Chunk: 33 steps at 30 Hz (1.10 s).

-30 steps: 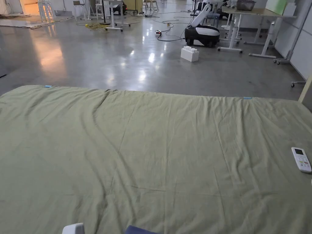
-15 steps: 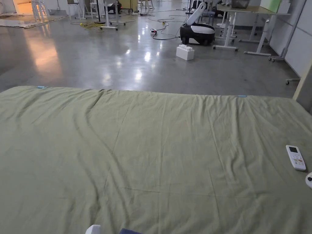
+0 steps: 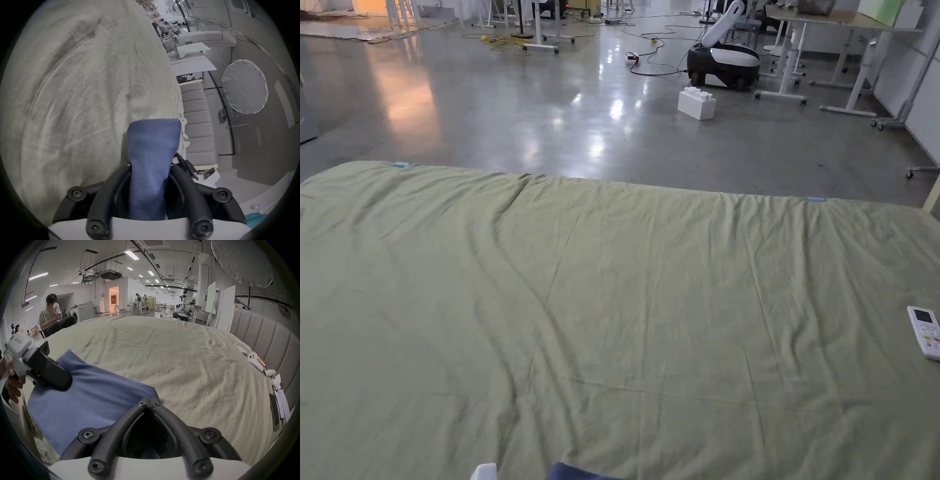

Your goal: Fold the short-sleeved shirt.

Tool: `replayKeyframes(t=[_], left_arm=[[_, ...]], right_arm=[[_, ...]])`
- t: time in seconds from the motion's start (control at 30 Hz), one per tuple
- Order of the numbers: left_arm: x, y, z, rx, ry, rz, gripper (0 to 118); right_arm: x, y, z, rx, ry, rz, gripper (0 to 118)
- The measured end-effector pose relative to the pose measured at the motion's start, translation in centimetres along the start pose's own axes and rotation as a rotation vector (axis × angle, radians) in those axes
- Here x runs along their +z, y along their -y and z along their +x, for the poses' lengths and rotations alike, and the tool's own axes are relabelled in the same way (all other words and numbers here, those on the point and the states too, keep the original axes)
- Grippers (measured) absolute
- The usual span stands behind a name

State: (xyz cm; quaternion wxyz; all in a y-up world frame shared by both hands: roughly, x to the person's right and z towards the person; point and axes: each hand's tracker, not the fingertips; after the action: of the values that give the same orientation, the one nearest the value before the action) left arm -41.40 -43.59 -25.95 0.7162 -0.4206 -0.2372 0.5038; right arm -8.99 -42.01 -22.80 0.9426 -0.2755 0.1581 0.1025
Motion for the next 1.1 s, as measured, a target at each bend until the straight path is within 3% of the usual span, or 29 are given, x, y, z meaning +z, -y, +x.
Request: replayKeyframes(t=[0.23, 0.3, 0.73, 0.97, 1.1], left_arm=[[2.5, -2.3, 0.3, -0.010, -0.009, 0.000, 23], [4.3, -3.7, 0.8, -0.020, -0.012, 0.007, 23], [19.3, -14.5, 0.7, -0.145, -0.276, 0.106, 23], [25.9, -18.4, 3.0, -0.174, -0.424, 0.131, 23], [30.6, -23.1, -0.4, -0.181, -0.563, 0.101, 22]], right_arm=[[1.1, -2.5, 1.0, 0.002, -0.017, 0.034, 1], [1.2, -4.3, 2.3, -0.030, -0.015, 0.054, 1], [4.3, -17.3, 11.9, -0.077, 0.173, 0.341, 1], [5.4, -18.1, 13.3, -0.112, 0.208, 0.362, 1], [5.5, -17.5, 13.3, -0.130, 0.200, 0.343, 1]])
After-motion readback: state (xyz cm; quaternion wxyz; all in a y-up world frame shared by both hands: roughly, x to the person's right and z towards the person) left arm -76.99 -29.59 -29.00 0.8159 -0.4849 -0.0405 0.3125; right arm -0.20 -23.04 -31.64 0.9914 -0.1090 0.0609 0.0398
